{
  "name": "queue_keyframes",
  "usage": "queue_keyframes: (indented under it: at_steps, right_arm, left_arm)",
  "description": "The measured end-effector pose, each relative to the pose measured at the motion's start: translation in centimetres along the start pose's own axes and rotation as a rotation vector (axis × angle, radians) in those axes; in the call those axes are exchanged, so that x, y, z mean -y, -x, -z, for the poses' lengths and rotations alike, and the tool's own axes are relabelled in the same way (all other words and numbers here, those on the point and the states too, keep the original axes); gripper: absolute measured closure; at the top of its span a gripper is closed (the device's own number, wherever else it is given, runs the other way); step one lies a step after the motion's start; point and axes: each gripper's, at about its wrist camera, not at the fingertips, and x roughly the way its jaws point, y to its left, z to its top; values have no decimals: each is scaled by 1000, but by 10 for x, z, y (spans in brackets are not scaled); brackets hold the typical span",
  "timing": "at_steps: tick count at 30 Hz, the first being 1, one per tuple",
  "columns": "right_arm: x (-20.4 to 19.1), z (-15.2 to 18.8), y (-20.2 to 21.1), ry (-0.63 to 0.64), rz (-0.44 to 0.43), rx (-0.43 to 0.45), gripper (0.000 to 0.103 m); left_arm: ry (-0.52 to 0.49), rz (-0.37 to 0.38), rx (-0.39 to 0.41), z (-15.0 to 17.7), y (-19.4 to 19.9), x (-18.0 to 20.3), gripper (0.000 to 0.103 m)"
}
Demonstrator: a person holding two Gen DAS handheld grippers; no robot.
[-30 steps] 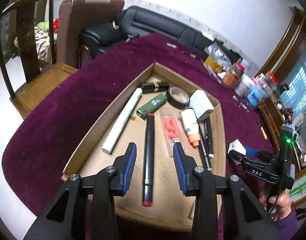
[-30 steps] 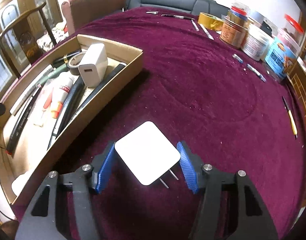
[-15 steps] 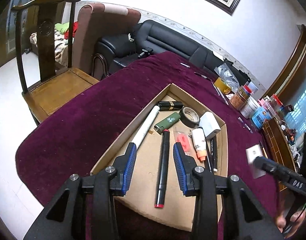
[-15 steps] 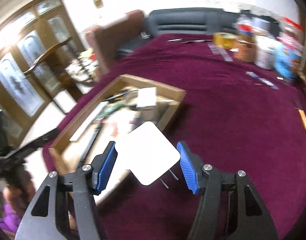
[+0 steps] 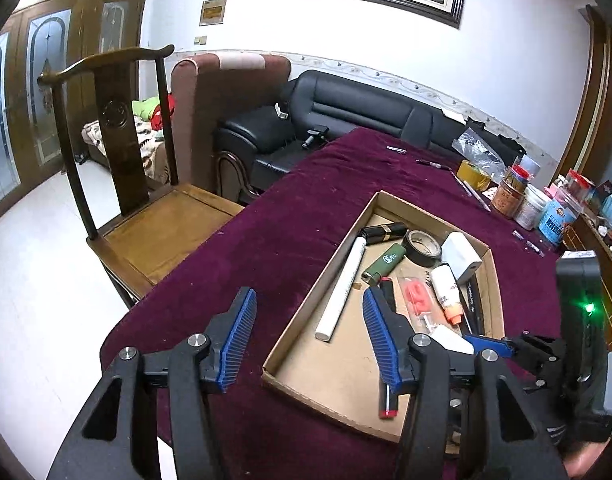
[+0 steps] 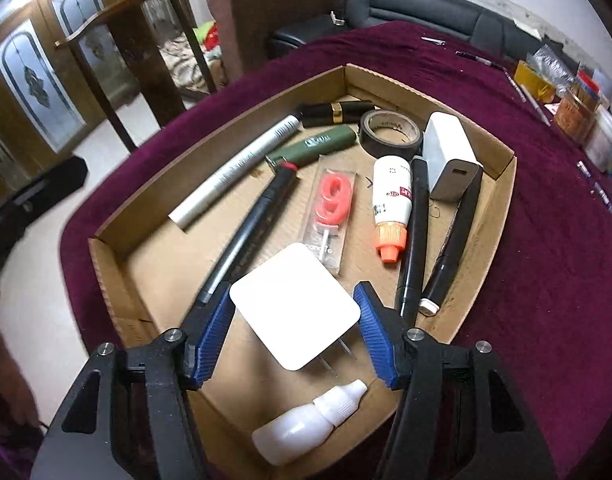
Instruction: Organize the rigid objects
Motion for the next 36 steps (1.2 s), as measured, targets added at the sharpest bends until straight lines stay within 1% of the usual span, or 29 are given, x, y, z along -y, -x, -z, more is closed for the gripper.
queue_keyframes:
  at_steps: [6,9,18,27,32,36]
  right_arm:
    - [-5,2,-8,41,88,1,42]
    - [-9,4,-6,51,112,18,42]
    - [-13,8,14,63,135,95,41]
    - [-2,11,26,9,118,123,40]
    - [6,16,34,-10,123,146,40]
    - [19,20,46,-48,132,179,41]
  left_arm:
    - [-16,-50,-12,1,-4,0,52]
    - [-19,-57,-19,2,-4,-1,52]
    - [-13,-55,-41,3,-6,-1,52]
    - [-29,-53,-54,5,-5,7,51]
    - [-50,-54,-46,5,-1,15,51]
    - [-77,-59,-24,7,5,26,51]
